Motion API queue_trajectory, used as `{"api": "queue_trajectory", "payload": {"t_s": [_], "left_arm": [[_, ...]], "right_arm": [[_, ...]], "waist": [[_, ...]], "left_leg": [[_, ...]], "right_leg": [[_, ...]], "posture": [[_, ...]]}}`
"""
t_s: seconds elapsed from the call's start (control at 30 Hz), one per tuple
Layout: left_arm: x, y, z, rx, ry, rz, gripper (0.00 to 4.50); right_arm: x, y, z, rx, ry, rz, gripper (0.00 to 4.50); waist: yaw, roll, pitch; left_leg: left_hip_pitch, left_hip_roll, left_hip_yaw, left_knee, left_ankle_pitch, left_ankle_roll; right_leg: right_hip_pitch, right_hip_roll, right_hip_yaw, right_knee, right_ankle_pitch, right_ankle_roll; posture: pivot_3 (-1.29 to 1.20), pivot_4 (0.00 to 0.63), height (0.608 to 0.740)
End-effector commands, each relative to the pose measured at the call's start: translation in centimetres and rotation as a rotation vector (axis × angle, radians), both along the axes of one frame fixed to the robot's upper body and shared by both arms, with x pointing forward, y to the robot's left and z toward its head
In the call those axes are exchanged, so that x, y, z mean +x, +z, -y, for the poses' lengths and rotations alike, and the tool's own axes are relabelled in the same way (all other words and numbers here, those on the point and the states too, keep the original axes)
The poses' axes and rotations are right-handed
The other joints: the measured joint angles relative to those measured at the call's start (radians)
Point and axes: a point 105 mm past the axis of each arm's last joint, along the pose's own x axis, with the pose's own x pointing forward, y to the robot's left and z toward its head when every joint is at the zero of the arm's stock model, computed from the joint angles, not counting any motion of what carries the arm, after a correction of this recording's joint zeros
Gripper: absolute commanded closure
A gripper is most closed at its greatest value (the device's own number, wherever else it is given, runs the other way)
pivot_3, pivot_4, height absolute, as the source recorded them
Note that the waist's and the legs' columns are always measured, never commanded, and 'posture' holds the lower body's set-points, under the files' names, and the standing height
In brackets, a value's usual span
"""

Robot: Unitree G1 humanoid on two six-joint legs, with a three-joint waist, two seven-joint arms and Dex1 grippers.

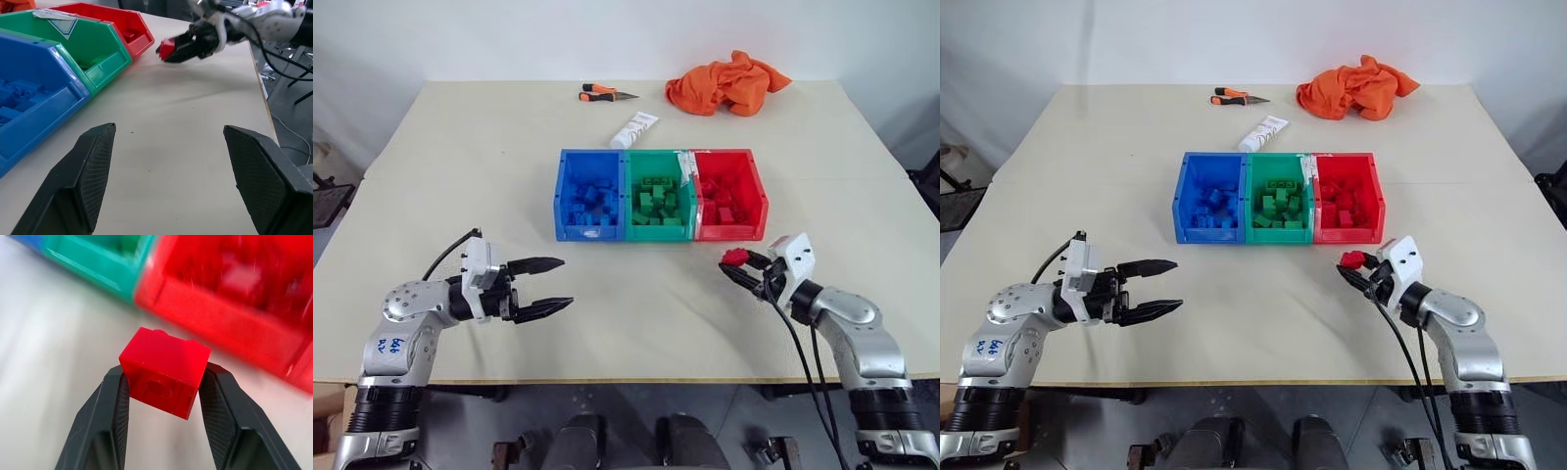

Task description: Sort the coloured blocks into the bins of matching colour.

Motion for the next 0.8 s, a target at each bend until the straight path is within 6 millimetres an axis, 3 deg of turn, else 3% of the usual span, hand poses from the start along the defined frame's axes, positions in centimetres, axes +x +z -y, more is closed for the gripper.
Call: {"api": "queue_trajectory", "payload": {"t_s": [0.03,0.23,0.43,0.53,0.63,0.73,0.8], "left_arm": [[-0.1,1.5,-0.2,-0.029,-0.024,0.074,0.76],[0.0,2.4,-0.2,-0.081,-0.077,0.149,0.76],[0.7,2.4,0.3,-0.090,-0.077,0.165,0.76],[0.9,1.9,0.4,-0.071,-0.065,0.137,0.76],[1.0,1.9,0.4,-0.070,-0.055,0.137,0.76],[1.2,2.0,0.2,-0.060,-0.019,0.109,0.76],[1.2,1.6,-0.1,-0.037,0.014,0.047,0.76]], "right_arm": [[-0.1,4.4,0.3,-0.020,-0.011,0.121,2.87],[3.5,8.6,-0.2,-0.026,-0.021,0.214,2.87],[8.3,9.5,-0.3,-0.035,-0.052,0.221,2.87],[10.7,9.0,0.7,-0.085,-0.139,0.180,1.91],[11.6,10.2,0.7,-0.099,-0.154,0.218,0.87],[11.1,11.0,0.1,-0.128,-0.091,0.257,0.02],[9.8,11.4,-0.2,-0.158,-0.011,0.287,0.02]], "waist": [[-0.002,0.000,0.000],[-0.005,0.000,0.000],[-0.011,0.000,0.000],[-0.018,0.000,0.000],[-0.027,0.000,0.000],[-0.032,0.000,0.000],[-0.034,0.000,0.000]], "left_leg": [[0.000,0.000,0.000,0.000,0.000,0.000],[0.000,0.000,0.001,0.000,0.000,0.000],[0.000,0.000,0.001,-0.001,0.000,0.000],[-0.001,0.000,0.001,-0.001,0.000,0.000],[-0.002,0.000,0.000,-0.001,0.000,0.000],[-0.002,0.000,0.000,-0.001,0.000,0.000],[-0.002,0.001,0.000,-0.001,0.000,-0.001]], "right_leg": [[0.000,0.000,0.000,0.000,0.000,0.000],[-0.001,0.000,0.000,0.000,0.000,0.000],[-0.001,0.000,0.000,0.000,0.000,0.000],[-0.001,0.000,-0.001,0.003,0.000,0.000],[-0.002,0.000,-0.002,0.004,0.000,0.000],[-0.002,0.000,-0.003,0.004,0.000,0.000],[-0.002,0.000,-0.003,0.005,0.000,0.000]], "posture": [[0.00,0.150,0.740],[0.00,0.150,0.740],[0.00,0.150,0.740],[0.00,0.150,0.740],[0.00,0.150,0.740],[0.00,0.150,0.740],[0.00,0.150,0.740]]}}
